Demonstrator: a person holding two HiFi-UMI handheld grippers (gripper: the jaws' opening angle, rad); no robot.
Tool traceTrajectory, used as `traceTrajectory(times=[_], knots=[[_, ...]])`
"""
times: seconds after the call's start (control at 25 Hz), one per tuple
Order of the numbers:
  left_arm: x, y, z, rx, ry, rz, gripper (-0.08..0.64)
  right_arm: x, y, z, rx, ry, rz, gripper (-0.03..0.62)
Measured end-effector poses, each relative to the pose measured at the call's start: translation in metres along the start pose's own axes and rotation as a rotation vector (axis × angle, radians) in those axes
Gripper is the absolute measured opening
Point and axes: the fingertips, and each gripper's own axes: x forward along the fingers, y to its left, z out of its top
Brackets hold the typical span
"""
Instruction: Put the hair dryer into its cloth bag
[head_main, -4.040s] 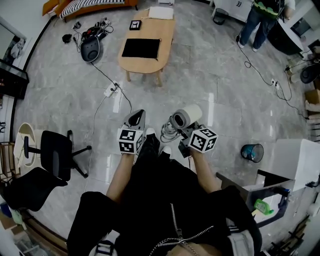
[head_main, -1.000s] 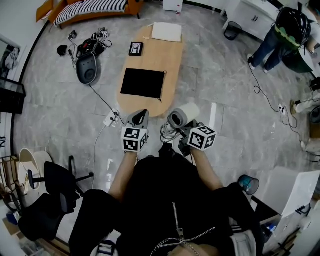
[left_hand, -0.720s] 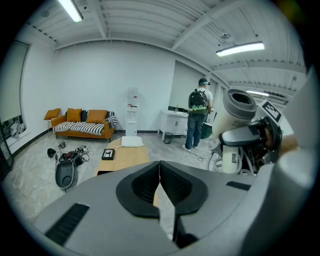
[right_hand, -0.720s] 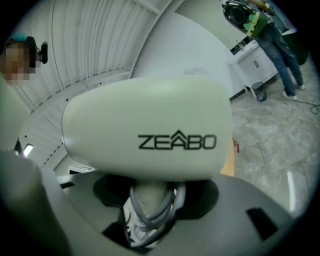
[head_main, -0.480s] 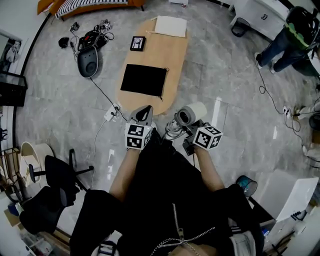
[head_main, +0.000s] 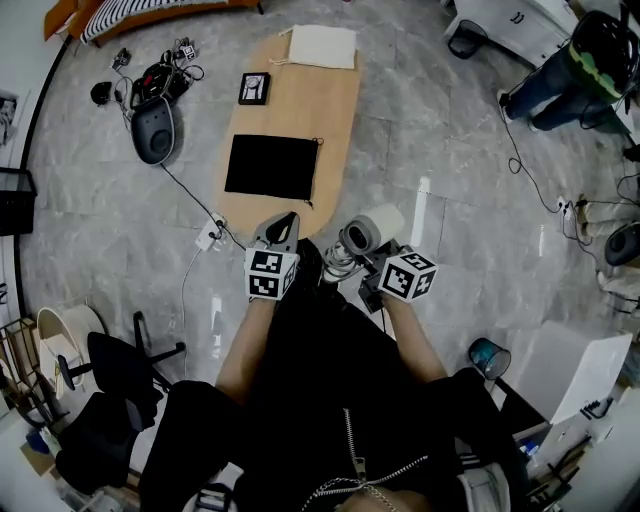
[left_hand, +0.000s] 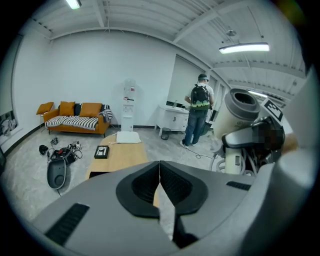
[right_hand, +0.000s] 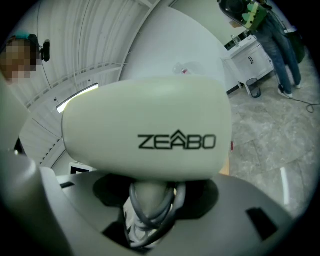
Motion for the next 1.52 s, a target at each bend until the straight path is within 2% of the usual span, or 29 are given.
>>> traceTrajectory(times=[0.4, 0.68, 0.8, 1.08, 1.24, 1.4, 1.52], knots=[[0.066, 0.043, 0.015, 0.017, 0.040, -0.053, 0.014, 0.054, -0.035, 0.045, -0.029, -0.016, -0.066, 0.236], [0.100, 0.083, 0.007, -0.014, 0.082, -0.077, 0.014, 0.097, -0.047, 0.070, -0.037, -0.022, -0.087, 0.236], [0.118, 0.093, -0.001, -0.003, 0.107, -0.095, 0.014, 0.113, -0.055, 0.078, -0.042, -0.026, -0.099, 0.236], [0.169, 0.119, -0.037, -0.021, 0.146, -0.053, 0.015, 0.140, -0.095, 0.067, -0.047, 0.018, -0.119, 0.236], [0.206, 0.113, -0.067, -0.056, 0.175, -0.039, 0.015, 0.137, -0.121, 0.058, -0.053, 0.071, -0.115, 0.236], [0.232, 0.115, -0.104, -0.057, 0.215, -0.009, 0.015, 0.144, -0.141, 0.039, -0.047, 0.111, -0.100, 0.236], [0.251, 0.121, -0.137, -0.092, 0.266, 0.019, 0.025, 0.153, -0.158, 0.023, -0.027, 0.142, -0.073, 0.236]])
